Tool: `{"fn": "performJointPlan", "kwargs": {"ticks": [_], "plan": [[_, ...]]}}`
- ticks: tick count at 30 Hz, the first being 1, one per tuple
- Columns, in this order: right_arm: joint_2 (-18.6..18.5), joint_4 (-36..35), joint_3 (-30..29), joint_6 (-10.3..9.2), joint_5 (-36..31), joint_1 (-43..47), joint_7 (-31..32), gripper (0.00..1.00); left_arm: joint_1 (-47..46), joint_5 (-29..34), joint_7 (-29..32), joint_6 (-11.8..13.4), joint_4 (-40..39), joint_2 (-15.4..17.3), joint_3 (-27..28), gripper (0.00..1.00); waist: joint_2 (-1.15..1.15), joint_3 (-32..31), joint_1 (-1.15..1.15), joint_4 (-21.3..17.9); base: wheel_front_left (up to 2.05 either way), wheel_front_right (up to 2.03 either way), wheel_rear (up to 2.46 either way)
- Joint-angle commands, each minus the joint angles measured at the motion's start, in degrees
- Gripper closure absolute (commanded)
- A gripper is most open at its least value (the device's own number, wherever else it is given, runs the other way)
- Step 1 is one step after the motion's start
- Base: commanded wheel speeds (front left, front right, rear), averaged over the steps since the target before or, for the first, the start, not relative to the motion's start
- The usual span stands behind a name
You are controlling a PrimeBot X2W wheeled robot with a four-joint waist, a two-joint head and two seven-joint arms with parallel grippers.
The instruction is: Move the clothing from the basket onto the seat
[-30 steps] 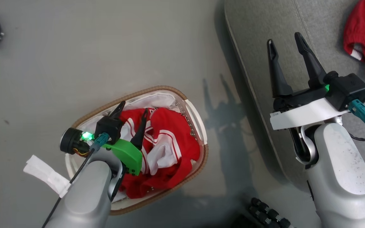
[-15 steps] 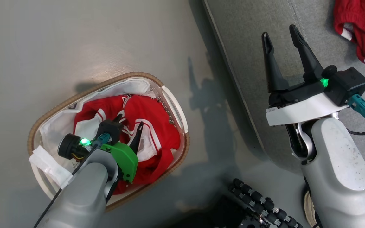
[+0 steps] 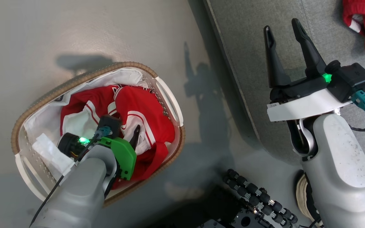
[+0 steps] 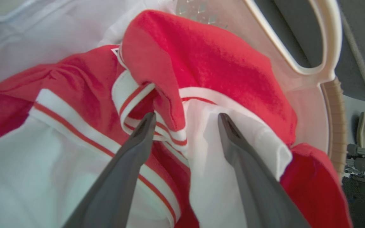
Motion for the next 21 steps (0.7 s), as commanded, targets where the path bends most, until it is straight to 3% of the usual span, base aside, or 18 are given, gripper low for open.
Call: {"fn": "performJointPlan", "kwargs": {"ticks": [1,8,9,10,21], "plan": [[0.0,-0.3,-0.3,-0.06,0.0,-0.8,0.0,0.00,-1.1,-0.7,0.5,-0.2,0.1,0.0,-1.1,0.00,0.00,0.6,-0.01,0.3,0.00,0.00,0.00],[-0.1,0.0,-0.4,-0.06,-0.5,-1.3,0.0,0.00,-2.0,-5.4,3.2,-0.2,-0.5,0.4,-6.9,0.00,0.00,1.4,-0.01,1.0,0.00,0.00,0.00],[0.0,0.1,-0.2,-0.06,-0.6,-1.3,0.0,0.00,-2.0,-5.8,3.3,-0.2,-0.7,0.5,-7.7,0.53,0.00,1.3,-0.01,0.9,0.00,0.00,0.00],[-0.1,0.1,-0.1,-0.06,-0.6,-1.4,0.0,0.00,-2.0,-6.5,3.1,-0.2,-0.8,0.7,-8.3,1.00,0.00,1.1,-0.01,0.9,0.00,0.00,0.00],[-0.1,1.6,-1.2,-0.06,-1.5,-0.7,0.0,0.00,-0.5,-12.7,-0.8,-0.2,-1.4,1.0,-13.8,1.00,0.00,-3.4,-0.01,1.6,0.00,0.00,0.00]]}}
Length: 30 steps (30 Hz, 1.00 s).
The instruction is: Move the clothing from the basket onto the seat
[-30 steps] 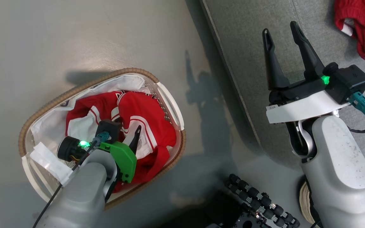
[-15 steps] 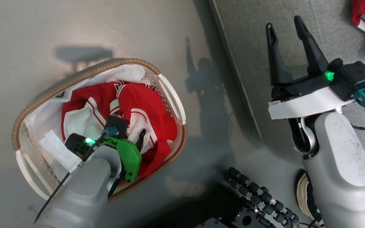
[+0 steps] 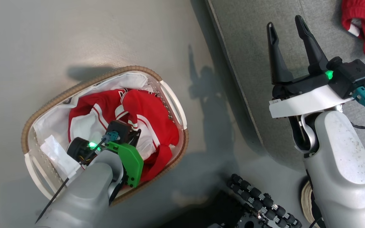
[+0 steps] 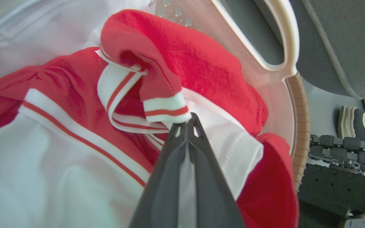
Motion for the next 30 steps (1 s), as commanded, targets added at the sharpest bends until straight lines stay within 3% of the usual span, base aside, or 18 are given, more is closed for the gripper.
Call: {"fn": "performJointPlan", "kwargs": {"ticks": [1,12,30], "plan": [[-0.1,0.4,-0.4,-0.06,-0.6,0.6,0.0,0.00,0.9,-0.8,-0.7,-0.2,-0.2,-0.1,-0.6,1.00,0.00,-1.9,0.00,0.5,0.00,0.00,0.00],[-0.1,2.9,-2.6,-0.06,-3.9,4.6,0.0,0.00,5.0,-4.8,-2.9,-0.2,-3.5,-2.1,-2.6,1.00,0.00,-12.9,0.00,5.0,0.00,0.00,0.00],[-0.2,5.8,-3.6,-0.06,-8.3,14.1,0.0,0.00,19.9,7.1,-2.9,-0.2,-23.1,-3.4,17.2,1.00,0.00,-31.4,0.00,16.2,0.00,0.00,0.00]]}}
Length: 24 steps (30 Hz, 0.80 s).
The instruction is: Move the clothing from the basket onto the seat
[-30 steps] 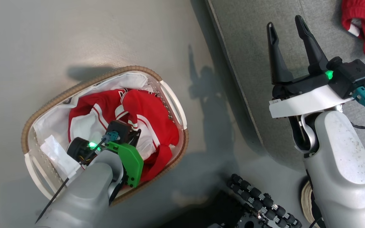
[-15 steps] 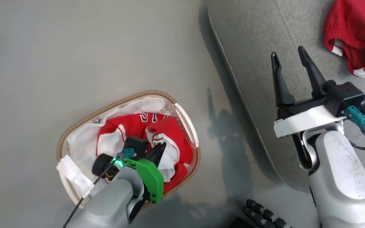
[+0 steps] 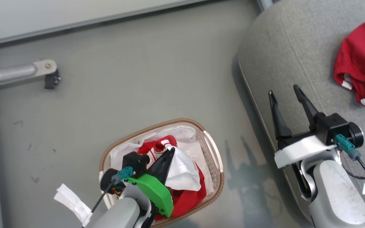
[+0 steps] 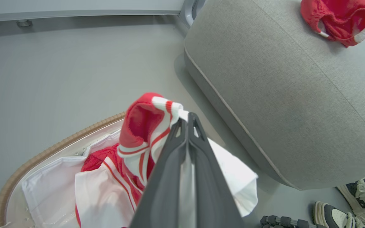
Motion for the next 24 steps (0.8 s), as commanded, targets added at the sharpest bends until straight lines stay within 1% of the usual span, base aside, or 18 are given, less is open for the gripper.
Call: {"fn": "performJointPlan", "kwargs": {"ticks": [1,7,15,24], "plan": [[-0.3,0.3,-0.5,-0.08,-0.2,1.7,0.0,0.00,1.6,1.8,-0.2,-0.2,-1.4,-0.5,0.5,1.00,0.00,-6.7,0.00,5.7,0.00,0.00,0.00],[-0.3,0.9,-1.2,-0.07,-0.4,4.6,0.0,0.00,4.4,5.1,-0.2,-0.2,-7.9,-0.7,5.4,1.00,0.00,-10.5,0.00,7.9,0.00,0.00,0.00],[-0.3,1.4,-1.6,-0.07,0.1,8.2,0.0,0.00,5.3,8.4,-0.2,-0.2,-17.1,-1.5,11.7,1.00,0.00,-15.0,0.00,9.9,0.00,0.00,0.00],[-0.3,2.1,-1.3,-0.07,0.9,11.3,0.0,0.00,3.7,10.2,-0.2,-0.2,-24.9,-1.3,15.2,1.00,0.00,-18.6,0.00,11.0,0.00,0.00,0.00]]}}
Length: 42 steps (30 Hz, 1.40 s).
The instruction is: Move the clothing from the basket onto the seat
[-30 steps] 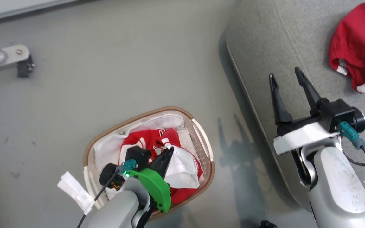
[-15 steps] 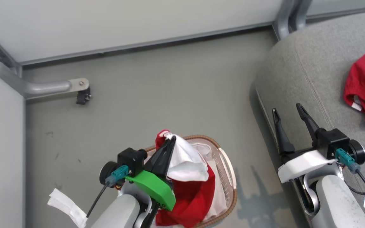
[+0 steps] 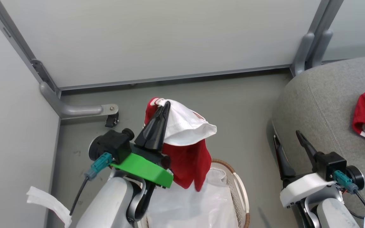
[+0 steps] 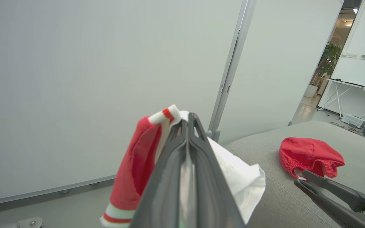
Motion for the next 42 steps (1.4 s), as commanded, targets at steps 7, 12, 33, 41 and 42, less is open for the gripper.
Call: {"fn": "performJointPlan", "kwargs": {"ticks": [7,12,33,41,42], "plan": [[-0.2,1.1,1.0,-0.06,0.4,3.2,0.0,0.00,-2.5,1.2,-0.2,-0.2,-2.7,0.0,2.4,1.00,0.00,-2.8,0.00,1.7,0.00,0.00,0.00],[-0.2,1.8,3.9,-0.06,-0.8,3.8,0.0,0.00,-2.8,1.2,-0.2,-0.2,-3.4,-0.3,2.5,1.00,0.00,-2.8,0.00,2.0,0.00,0.00,0.00],[-0.6,8.7,23.4,-0.07,-2.5,-9.2,0.0,0.00,-3.2,-0.5,-0.2,-0.2,-4.3,-1.2,-0.1,1.00,0.00,-0.8,0.00,4.7,0.00,0.00,0.00],[-0.2,16.9,22.7,-0.06,-3.7,-13.8,0.0,0.00,-4.5,-1.3,-0.2,-0.2,-4.3,-1.5,-2.9,1.00,0.00,0.0,0.00,6.8,0.00,0.00,0.00],[-0.2,17.9,23.0,-0.06,-3.3,-14.1,0.0,0.00,-4.7,-1.4,-0.2,-0.2,-4.3,-1.6,-3.3,1.00,0.00,0.1,0.00,7.2,0.00,0.00,0.00]]}}
